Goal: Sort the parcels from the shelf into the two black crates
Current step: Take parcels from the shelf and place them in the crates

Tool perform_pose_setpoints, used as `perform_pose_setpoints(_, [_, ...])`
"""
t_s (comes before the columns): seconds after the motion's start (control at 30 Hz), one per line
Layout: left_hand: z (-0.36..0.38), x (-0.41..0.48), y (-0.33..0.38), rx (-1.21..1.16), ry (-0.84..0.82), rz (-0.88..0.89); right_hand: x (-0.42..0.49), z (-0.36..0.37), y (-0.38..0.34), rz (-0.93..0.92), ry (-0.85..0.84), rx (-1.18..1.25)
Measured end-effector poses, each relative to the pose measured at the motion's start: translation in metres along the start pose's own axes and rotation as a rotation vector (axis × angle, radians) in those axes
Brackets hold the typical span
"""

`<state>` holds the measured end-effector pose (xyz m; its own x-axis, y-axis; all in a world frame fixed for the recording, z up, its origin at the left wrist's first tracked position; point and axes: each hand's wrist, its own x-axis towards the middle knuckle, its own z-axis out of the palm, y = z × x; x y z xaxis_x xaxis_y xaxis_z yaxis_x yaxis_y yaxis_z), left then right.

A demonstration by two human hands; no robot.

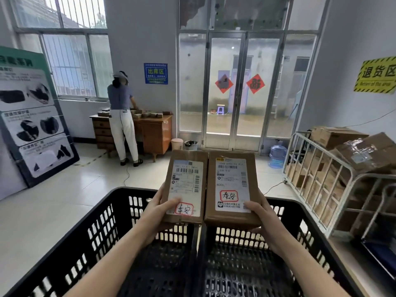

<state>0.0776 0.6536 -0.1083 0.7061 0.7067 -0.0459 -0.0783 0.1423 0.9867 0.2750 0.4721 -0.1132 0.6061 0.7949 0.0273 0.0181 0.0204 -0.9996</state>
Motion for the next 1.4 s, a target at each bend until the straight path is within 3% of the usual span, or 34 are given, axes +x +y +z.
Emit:
perform_pose_setpoints(0.43, [0.001, 0.022, -0.003, 0.179, 0.004, -0.154, 0.016, -0.019, 0.025, 0.151, 0.031, -0.033])
perform_pose_setpoints(0.87, [0.007, 0.03, -0.002, 0.257, 0.051, -0.178, 0.015, -0.057, 0.129, 0.357, 0.161, -0.005])
perform_pose_setpoints(1.4, [0.013, 0.036, 0.006, 0.408, 0.034, -0.146, 0.039, -0.02, 0.201, 0.504, 0.24, -0.089])
